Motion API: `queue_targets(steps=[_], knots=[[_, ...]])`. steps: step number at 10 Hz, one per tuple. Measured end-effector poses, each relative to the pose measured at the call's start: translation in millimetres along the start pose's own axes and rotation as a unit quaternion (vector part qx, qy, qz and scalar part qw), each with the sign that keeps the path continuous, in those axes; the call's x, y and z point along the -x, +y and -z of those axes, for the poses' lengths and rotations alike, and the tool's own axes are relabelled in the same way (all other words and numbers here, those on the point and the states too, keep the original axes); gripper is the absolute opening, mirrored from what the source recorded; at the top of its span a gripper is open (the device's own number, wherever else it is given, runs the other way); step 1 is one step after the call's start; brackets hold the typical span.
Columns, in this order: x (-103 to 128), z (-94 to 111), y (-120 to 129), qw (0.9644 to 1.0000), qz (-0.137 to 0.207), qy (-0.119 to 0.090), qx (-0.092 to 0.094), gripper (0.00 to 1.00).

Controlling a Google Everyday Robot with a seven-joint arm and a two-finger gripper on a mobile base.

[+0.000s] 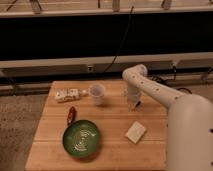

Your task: Place the eraser on the white sponge

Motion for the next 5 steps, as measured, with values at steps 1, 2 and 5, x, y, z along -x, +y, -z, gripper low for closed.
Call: queue_targets(steps=[1,2,5], knots=[[-6.1,3.0,-1.2,0.9999,0.004,-0.013,-0.001,0.2],[-17.8,7.1,-0.8,0.9996,0.008,-0.027,-0.001,0.3],[-34.0,17.3,-5.4,0.9972,0.042,-0.062,-0.002,0.6]])
